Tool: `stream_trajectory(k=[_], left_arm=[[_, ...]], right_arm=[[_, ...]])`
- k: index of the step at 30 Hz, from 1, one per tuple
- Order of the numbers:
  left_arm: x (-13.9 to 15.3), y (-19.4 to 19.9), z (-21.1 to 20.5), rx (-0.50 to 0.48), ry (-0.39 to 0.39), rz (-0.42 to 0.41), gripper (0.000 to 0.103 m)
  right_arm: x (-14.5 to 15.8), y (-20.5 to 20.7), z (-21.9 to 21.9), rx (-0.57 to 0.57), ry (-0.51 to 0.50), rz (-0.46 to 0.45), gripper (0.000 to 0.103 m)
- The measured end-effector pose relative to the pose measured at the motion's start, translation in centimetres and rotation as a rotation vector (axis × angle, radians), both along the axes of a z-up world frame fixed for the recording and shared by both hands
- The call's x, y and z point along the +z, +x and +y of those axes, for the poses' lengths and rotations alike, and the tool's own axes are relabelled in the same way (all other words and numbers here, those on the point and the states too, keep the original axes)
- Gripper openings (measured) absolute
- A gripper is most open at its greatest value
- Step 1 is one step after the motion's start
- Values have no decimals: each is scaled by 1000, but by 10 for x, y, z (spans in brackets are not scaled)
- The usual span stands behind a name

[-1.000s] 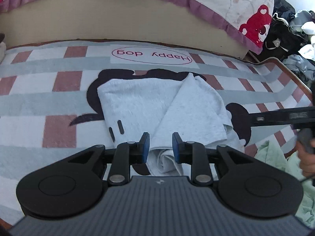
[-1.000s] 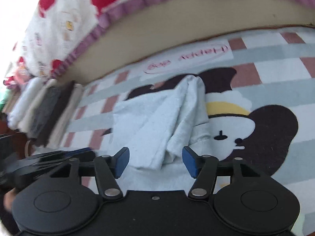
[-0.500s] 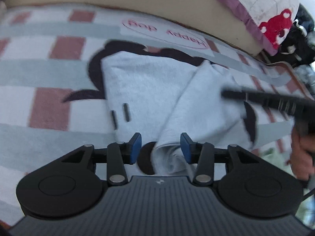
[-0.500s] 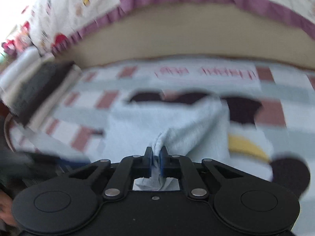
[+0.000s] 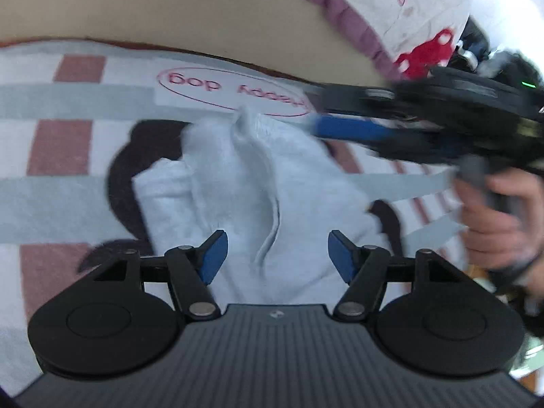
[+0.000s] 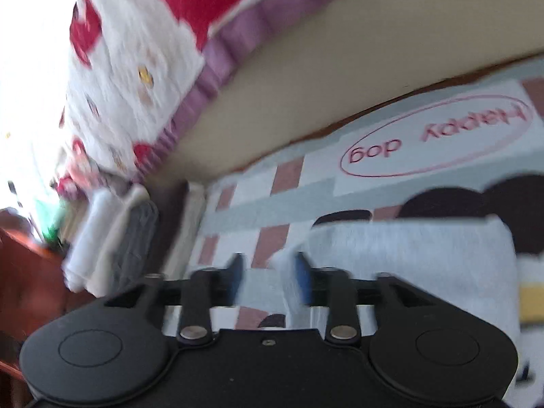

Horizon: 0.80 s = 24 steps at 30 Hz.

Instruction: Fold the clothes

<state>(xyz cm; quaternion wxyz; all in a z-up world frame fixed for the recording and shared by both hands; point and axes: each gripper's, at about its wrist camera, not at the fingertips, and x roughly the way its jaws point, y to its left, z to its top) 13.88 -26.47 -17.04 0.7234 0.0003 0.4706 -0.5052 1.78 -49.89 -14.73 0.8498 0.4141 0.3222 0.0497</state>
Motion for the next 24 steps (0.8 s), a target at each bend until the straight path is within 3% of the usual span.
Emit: stream_trajectory(k=[3,7,9,10,11,13,16,17,19,20,21,22,24], left_arm=[[-9,0,-11,-38,17,-34,65],[-15,-4,-20,-57,16,-28,63],[-16,-8,-23,-68,15,-34,53],[-16,-9,-25,-74,15,-37,35],[-20,-9,-26,-74,20,-19,26],[-27,-8,-27,-66,26,3,23],[-30,-9,-26,-39,37,-16,1],[-26,-9,-23,-21,26,-26,1],[-10,-10,-7,36,-20,-49,1],[0,-11,2,68,-45,-57,1],[6,-13,13,95,-58,-39,1],[12,-14,23,122,-70,-18,1],[9,-21,31,150,-16,-27,1]], right_arm=[[2,-51,6,-49,-127,57,46],[3,-121,33,-52,-412,188,46],[-1,-144,46,-35,-514,242,46],[-4,-149,54,-3,-554,265,46],[-7,-152,62,33,-598,287,46],[-14,-150,79,115,-709,328,46],[-29,-149,106,223,-920,362,46],[-35,-146,113,252,-976,365,45],[-41,-142,121,276,-1067,352,34],[-40,-143,121,265,-1086,336,12],[-36,-146,115,240,-1059,325,3],[-31,-150,107,195,-1014,311,2],[-22,-156,91,109,-930,286,1]])
